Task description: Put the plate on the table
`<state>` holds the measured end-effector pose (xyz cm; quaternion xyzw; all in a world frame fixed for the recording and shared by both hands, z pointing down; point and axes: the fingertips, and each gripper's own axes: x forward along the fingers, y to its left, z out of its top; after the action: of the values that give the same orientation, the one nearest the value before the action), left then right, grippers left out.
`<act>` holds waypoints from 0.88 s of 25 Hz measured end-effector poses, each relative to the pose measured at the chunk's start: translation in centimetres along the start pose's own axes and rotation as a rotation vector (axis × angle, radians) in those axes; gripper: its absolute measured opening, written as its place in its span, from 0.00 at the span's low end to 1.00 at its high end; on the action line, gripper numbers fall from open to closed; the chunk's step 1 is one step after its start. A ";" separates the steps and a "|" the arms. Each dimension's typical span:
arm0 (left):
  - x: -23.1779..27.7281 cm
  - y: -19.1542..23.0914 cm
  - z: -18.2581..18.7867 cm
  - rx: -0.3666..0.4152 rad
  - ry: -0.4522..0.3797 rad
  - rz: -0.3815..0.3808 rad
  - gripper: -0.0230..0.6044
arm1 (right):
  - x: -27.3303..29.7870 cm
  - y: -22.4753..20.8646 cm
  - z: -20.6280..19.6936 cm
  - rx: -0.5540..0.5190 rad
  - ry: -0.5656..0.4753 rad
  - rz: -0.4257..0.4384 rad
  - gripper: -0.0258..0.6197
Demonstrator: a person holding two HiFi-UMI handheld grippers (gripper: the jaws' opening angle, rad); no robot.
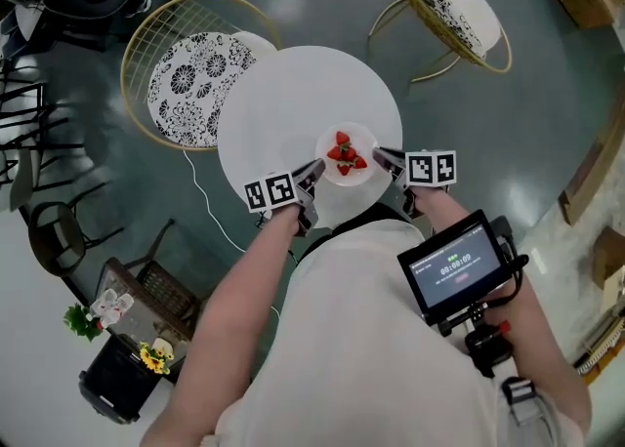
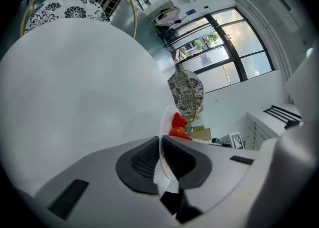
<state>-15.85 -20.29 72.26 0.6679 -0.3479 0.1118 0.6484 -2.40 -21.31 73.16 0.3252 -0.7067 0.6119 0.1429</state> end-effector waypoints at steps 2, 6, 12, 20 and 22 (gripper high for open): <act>0.7 0.3 1.4 -0.008 -0.017 0.008 0.07 | 0.8 -0.3 1.6 -0.017 0.005 0.006 0.08; 1.2 1.1 3.7 -0.038 -0.055 0.028 0.07 | 2.7 -0.1 4.1 -0.029 0.008 0.024 0.08; -0.1 3.3 6.3 -0.051 -0.107 0.085 0.07 | 6.0 1.3 5.7 -0.057 0.044 0.028 0.08; -2.2 5.9 6.9 -0.069 -0.147 0.149 0.07 | 9.3 3.0 5.4 -0.145 0.116 -0.005 0.08; -2.5 6.6 6.8 -0.066 -0.144 0.169 0.07 | 10.0 3.2 5.0 -0.167 0.133 -0.016 0.08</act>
<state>-23.78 -25.36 75.09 0.6207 -0.4522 0.1063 0.6316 -10.94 -28.84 75.66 0.2766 -0.7415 0.5699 0.2209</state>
